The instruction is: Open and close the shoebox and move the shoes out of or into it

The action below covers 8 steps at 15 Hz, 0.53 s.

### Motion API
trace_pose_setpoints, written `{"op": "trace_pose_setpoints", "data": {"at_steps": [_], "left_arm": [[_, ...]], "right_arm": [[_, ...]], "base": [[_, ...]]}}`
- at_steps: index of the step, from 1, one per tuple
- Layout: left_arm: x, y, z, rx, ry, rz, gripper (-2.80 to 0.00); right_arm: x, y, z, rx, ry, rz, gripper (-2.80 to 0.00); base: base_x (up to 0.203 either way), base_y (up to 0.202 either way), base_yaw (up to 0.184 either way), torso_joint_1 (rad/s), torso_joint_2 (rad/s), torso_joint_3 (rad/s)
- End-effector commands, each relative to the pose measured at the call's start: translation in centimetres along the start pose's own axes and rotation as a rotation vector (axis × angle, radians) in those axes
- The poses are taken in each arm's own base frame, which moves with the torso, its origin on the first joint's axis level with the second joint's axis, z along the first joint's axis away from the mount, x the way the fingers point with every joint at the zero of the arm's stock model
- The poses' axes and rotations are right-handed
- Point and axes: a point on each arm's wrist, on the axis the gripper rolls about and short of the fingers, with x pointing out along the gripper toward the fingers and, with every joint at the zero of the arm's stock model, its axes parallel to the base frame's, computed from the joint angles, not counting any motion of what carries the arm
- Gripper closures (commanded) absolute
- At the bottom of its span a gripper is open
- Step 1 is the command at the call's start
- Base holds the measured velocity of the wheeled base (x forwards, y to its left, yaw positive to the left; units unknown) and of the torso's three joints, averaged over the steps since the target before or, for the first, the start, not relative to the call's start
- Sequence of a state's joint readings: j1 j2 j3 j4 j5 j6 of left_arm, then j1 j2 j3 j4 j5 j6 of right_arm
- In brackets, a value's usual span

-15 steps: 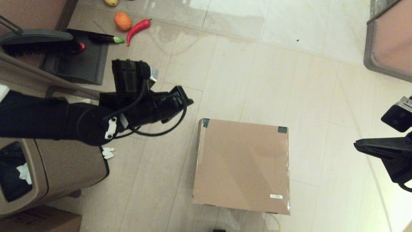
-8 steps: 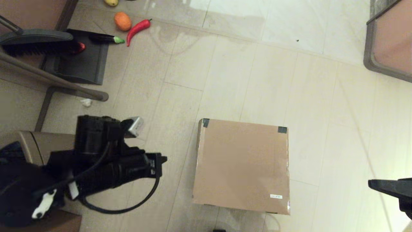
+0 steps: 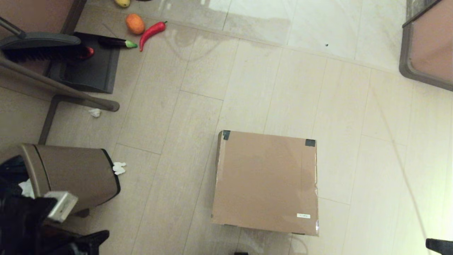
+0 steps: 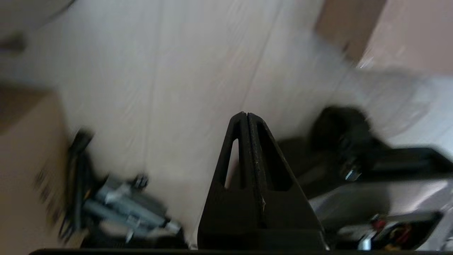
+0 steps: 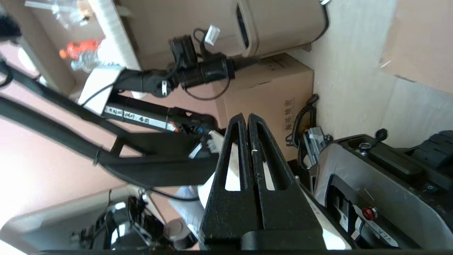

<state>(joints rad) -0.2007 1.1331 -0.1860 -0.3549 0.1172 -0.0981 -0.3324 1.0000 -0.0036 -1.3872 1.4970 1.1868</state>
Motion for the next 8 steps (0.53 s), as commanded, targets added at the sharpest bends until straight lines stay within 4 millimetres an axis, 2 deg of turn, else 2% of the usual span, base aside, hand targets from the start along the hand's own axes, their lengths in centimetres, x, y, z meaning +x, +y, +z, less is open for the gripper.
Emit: {"op": "trace_pose_setpoints", "data": {"at_steps": [1, 5, 8], "left_arm": [[-2.2, 1.3, -2.4, -0.018, -0.062, 0.075, 0.0], [-4.6, 2.1, -4.8, -0.029, -0.174, 0.188, 0.0], [-7.3, 1.9, -7.2, 0.0, -0.303, 0.155, 0.0]], "right_arm": [[0.1, 0.2, -0.2, -0.001, 0.014, 0.01, 0.0], [0.1, -0.8, -0.2, 0.097, -0.035, -0.02, 0.0], [0.3, -1.2, -0.1, 0.14, -0.133, -0.062, 0.0]], "base": [[0.0, 0.0, 0.0, 0.0, 0.0, 0.0], [0.0, 0.0, 0.0, 0.0, 0.0, 0.0], [0.0, 0.0, 0.0, 0.0, 0.0, 0.0]]}}
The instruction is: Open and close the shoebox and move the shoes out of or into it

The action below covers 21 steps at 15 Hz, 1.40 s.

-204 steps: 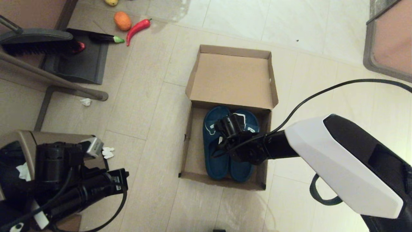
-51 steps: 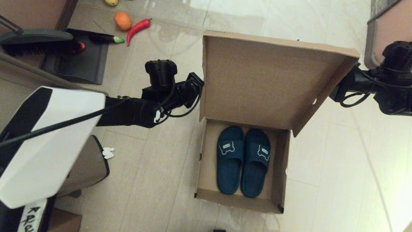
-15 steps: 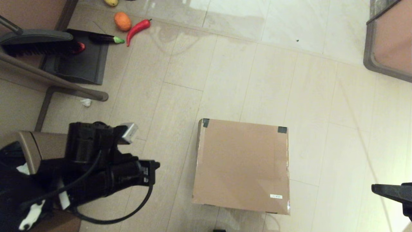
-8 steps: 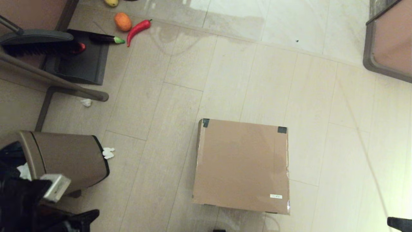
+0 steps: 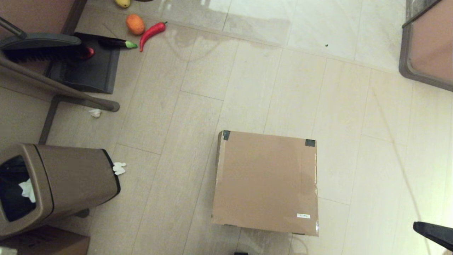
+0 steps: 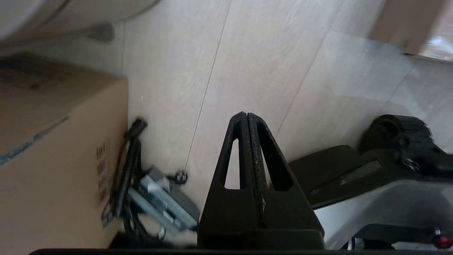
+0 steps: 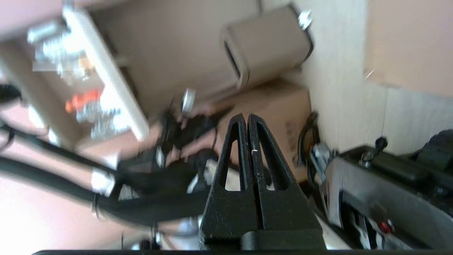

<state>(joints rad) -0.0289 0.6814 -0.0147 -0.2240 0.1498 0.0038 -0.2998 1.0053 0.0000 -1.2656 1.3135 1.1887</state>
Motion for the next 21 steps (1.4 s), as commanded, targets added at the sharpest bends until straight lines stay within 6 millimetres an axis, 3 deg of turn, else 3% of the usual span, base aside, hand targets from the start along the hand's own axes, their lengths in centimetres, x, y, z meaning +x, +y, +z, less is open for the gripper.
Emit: {"op": "trace_pose_setpoints", "data": {"at_steps": [1, 5, 9, 12, 14, 17, 21], "left_arm": [[-3.1, 0.3, -1.8, 0.006, -0.209, -0.047, 0.0], [-5.4, 0.4, -4.5, 0.087, -0.408, -0.104, 0.0], [-5.3, 0.3, -4.9, 0.028, -0.393, -0.126, 0.0], [-5.3, 0.4, -4.8, -0.04, -0.391, -0.113, 0.0], [-5.3, 0.4, -4.8, -0.04, -0.391, -0.113, 0.0], [-5.3, 0.4, -4.8, -0.04, -0.391, -0.113, 0.0], [-5.3, 0.4, -4.8, -0.041, -0.391, -0.113, 0.0]], "right_arm": [[0.1, -0.1, 0.0, 0.01, 0.004, 0.003, 0.0], [0.1, -0.5, 0.1, 0.045, 0.004, -0.009, 0.0], [0.1, -0.8, -0.1, 0.082, -0.024, -0.033, 0.0], [0.0, -1.7, -0.1, 0.154, -0.179, -0.139, 0.0], [-0.2, -3.2, -0.6, 0.208, -0.314, -0.311, 0.0], [-0.9, -4.5, -2.5, 0.001, -0.362, -0.679, 0.0], [-2.3, -2.9, -7.2, -0.364, -0.238, -0.879, 0.0]], "base": [[0.0, 0.0, 0.0, 0.0, 0.0, 0.0], [0.0, 0.0, 0.0, 0.0, 0.0, 0.0], [0.0, 0.0, 0.0, 0.0, 0.0, 0.0], [0.0, 0.0, 0.0, 0.0, 0.0, 0.0], [0.0, 0.0, 0.0, 0.0, 0.0, 0.0], [0.0, 0.0, 0.0, 0.0, 0.0, 0.0], [0.0, 0.0, 0.0, 0.0, 0.0, 0.0]]}}
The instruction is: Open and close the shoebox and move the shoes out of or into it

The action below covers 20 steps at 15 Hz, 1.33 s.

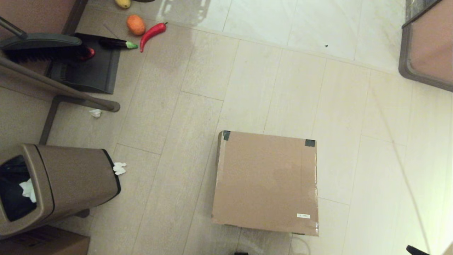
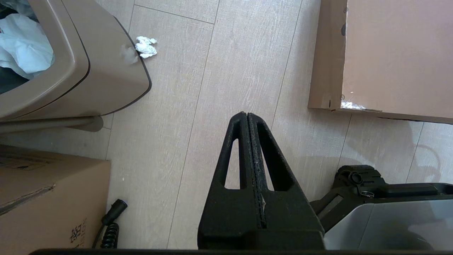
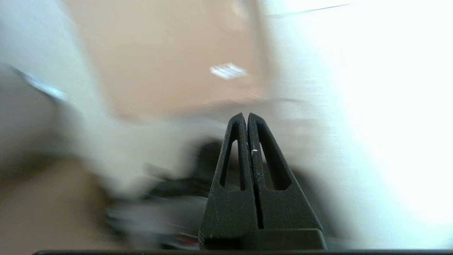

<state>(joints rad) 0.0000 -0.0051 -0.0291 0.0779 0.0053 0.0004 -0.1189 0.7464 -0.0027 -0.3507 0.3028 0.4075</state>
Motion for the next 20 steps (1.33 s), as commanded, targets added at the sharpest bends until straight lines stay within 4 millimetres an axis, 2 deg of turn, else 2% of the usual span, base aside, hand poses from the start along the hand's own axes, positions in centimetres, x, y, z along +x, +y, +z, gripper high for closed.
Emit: {"op": "trace_pose_setpoints", "data": {"at_steps": [1, 3, 5, 6, 8, 10, 11, 13, 20], "left_arm": [[0.0, 0.0, 0.0, 0.0, 0.007, 0.001, 0.0], [0.0, 0.0, 0.0, 0.0, 0.007, 0.001, 0.0], [0.0, 0.0, 0.0, 0.0, 0.007, 0.001, 0.0], [0.0, 0.0, 0.0, -0.002, 0.007, -0.001, 0.0], [0.0, 0.0, 0.0, -0.002, 0.007, 0.001, 0.0], [0.0, 0.0, 0.0, -0.002, 0.007, -0.001, 0.0], [0.0, 0.0, 0.0, -0.002, 0.007, -0.001, 0.0], [0.0, 0.0, 0.0, 0.0, 0.007, 0.001, 0.0], [0.0, 0.0, 0.0, -0.002, 0.007, 0.001, 0.0]], "right_arm": [[-2.3, 0.1, -1.7, -0.186, -0.053, -0.001, 0.0], [-4.2, -0.1, -3.0, -0.333, -0.118, 0.011, 0.0], [-5.9, -0.2, -4.1, -0.431, -0.257, 0.05, 0.0], [-6.5, -0.4, -4.6, -0.478, -0.328, 0.057, 0.0], [-6.3, -0.8, -4.8, -0.545, -0.456, 0.012, 0.0], [-6.0, -1.2, -5.2, -0.548, -0.426, -0.079, 0.0], [-6.0, -1.3, -5.3, -0.611, -0.406, -0.101, 0.0], [-5.9, -1.2, -5.4, -0.684, -0.396, -0.071, 0.0], [-5.9, -1.3, -5.4, -0.606, -0.392, -0.063, 0.0]], "base": [[0.0, 0.0, 0.0, 0.0, 0.0, 0.0], [0.0, 0.0, 0.0, 0.0, 0.0, 0.0], [0.0, 0.0, 0.0, 0.0, 0.0, 0.0], [0.0, 0.0, 0.0, 0.0, 0.0, 0.0], [0.0, 0.0, 0.0, 0.0, 0.0, 0.0], [0.0, 0.0, 0.0, 0.0, 0.0, 0.0], [0.0, 0.0, 0.0, 0.0, 0.0, 0.0], [0.0, 0.0, 0.0, 0.0, 0.0, 0.0], [0.0, 0.0, 0.0, 0.0, 0.0, 0.0]]}}
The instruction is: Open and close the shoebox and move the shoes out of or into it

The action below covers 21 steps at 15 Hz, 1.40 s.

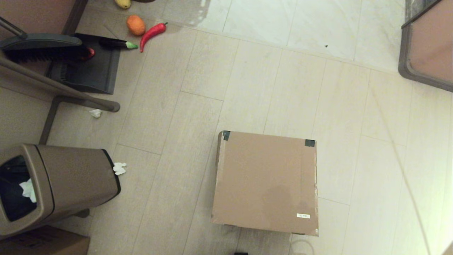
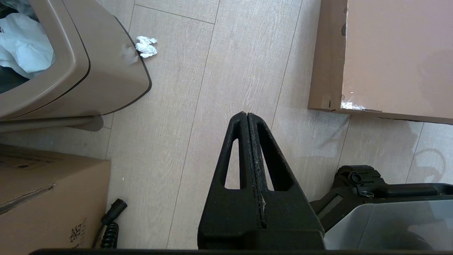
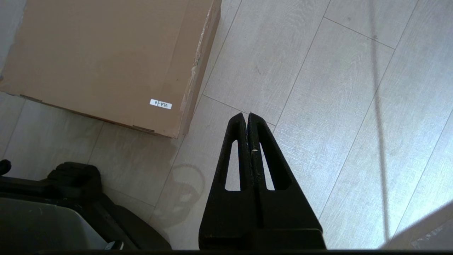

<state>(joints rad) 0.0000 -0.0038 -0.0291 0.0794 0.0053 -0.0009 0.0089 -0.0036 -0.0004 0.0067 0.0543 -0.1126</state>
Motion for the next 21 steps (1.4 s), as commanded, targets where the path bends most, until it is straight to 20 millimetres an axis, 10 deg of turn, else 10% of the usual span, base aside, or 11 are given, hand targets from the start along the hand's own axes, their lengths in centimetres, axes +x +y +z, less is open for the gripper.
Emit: {"op": "trace_pose_setpoints", "data": {"at_steps": [1, 21], "left_arm": [[0.03, 0.0, 0.01, -0.001, 0.004, 0.0, 0.0], [0.03, 0.0, 0.01, -0.001, 0.004, 0.001, 0.0]], "right_arm": [[0.03, 0.0, -0.03, 0.001, 0.006, 0.001, 0.0], [0.03, 0.0, -0.01, 0.001, 0.005, 0.002, 0.0]], "base": [[0.0, 0.0, 0.0, 0.0, 0.0, 0.0], [0.0, 0.0, 0.0, 0.0, 0.0, 0.0]]}}
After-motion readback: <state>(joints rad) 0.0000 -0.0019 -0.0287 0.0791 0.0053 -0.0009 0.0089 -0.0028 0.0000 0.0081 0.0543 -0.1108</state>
